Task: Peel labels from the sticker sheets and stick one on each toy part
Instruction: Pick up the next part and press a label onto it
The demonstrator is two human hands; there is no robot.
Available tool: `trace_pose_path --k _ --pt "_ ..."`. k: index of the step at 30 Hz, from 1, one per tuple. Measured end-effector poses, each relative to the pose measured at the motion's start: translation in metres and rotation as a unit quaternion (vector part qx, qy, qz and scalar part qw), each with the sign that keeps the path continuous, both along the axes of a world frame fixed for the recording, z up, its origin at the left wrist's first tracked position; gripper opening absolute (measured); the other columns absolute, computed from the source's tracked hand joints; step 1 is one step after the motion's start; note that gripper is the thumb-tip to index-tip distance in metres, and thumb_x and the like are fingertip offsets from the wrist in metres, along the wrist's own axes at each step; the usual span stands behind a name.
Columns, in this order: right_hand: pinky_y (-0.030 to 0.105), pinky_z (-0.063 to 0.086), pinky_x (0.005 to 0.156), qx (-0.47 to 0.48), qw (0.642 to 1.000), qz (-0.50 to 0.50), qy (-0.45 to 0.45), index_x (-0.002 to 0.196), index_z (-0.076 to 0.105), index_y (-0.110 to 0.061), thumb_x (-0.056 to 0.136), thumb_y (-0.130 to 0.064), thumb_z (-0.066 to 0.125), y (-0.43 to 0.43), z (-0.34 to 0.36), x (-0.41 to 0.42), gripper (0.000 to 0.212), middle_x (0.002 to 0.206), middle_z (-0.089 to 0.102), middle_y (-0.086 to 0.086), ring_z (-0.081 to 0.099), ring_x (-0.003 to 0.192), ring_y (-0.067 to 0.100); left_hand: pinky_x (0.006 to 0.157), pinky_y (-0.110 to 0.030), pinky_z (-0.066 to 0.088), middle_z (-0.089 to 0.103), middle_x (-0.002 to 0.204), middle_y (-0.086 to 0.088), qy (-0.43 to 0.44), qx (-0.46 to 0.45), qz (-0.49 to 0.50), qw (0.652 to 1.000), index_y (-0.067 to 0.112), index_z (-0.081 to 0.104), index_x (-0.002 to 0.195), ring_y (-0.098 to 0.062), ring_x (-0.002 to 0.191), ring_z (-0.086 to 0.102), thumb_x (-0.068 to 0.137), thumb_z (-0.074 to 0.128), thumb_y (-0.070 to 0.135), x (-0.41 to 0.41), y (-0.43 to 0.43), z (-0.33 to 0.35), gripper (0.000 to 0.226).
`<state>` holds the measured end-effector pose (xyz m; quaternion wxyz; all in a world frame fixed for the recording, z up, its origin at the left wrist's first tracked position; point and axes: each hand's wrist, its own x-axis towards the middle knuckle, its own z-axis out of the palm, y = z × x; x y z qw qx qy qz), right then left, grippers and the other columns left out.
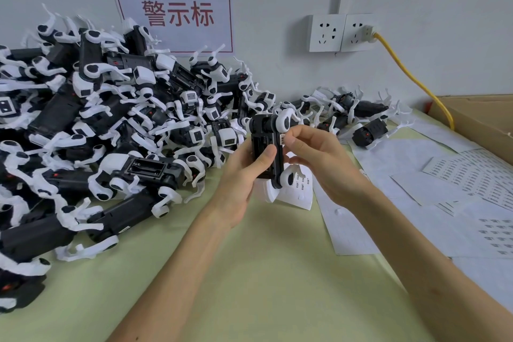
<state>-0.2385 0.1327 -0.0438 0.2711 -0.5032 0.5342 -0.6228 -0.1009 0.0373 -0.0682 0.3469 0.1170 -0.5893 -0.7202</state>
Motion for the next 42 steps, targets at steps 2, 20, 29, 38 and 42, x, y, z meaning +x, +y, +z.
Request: trace_pose_path --k 2,20,29,38,42 --pt "0.057 0.047 0.096 0.002 1.0 -0.004 0.007 0.096 0.063 0.003 0.095 -0.029 0.06 0.0 0.0001 0.0003 0.032 0.09 0.065 0.012 0.061 0.088 0.024 0.092 -0.03 0.054 0.073 0.119 -0.009 0.001 -0.005 -0.003 1.0 0.012 0.065 0.128 -0.022 0.113 0.068 0.091 0.065 0.031 0.0002 -0.0001 -0.0003 0.041" --pt "0.021 0.053 0.059 -0.05 0.998 -0.015 -0.03 0.083 0.065 -0.01 0.101 -0.008 0.059 -0.0024 -0.0034 0.0068 0.018 0.072 0.057 0.003 0.057 0.063 0.016 0.092 -0.029 0.054 0.074 0.11 0.0 0.004 -0.052 0.011 0.999 0.013 0.063 0.127 -0.016 0.109 0.069 0.091 0.066 0.029 0.0003 -0.0011 -0.0021 0.04" --pt "0.028 0.048 0.066 -0.048 0.998 -0.036 -0.005 0.083 0.067 -0.019 0.096 -0.02 0.063 -0.0023 -0.0047 0.0076 0.014 0.072 0.062 -0.004 0.06 0.069 0.015 0.085 -0.025 0.055 0.075 0.102 0.003 0.011 -0.06 0.011 0.998 0.011 0.063 0.125 -0.013 0.1 0.07 0.092 0.065 0.027 0.0007 -0.001 -0.0023 0.037" --pt "0.028 0.048 0.064 -0.048 0.998 -0.04 -0.011 0.082 0.066 -0.018 0.097 -0.017 0.065 -0.0038 -0.0071 0.006 0.015 0.07 0.062 -0.002 0.061 0.065 0.017 0.086 -0.026 0.055 0.075 0.102 -0.001 0.0 -0.063 0.018 0.998 0.009 0.063 0.124 -0.014 0.1 0.07 0.091 0.066 0.027 0.0011 0.0004 -0.0017 0.038" --pt "0.032 0.047 0.061 -0.046 0.996 -0.041 -0.068 0.082 0.062 -0.012 0.088 -0.018 0.075 -0.0037 -0.0077 0.0019 0.015 0.071 0.063 0.002 0.061 0.068 0.019 0.092 -0.03 0.054 0.073 0.111 -0.007 0.001 -0.053 0.009 0.999 0.009 0.063 0.127 -0.02 0.108 0.069 0.092 0.065 0.027 0.0016 0.0011 -0.0008 0.04"
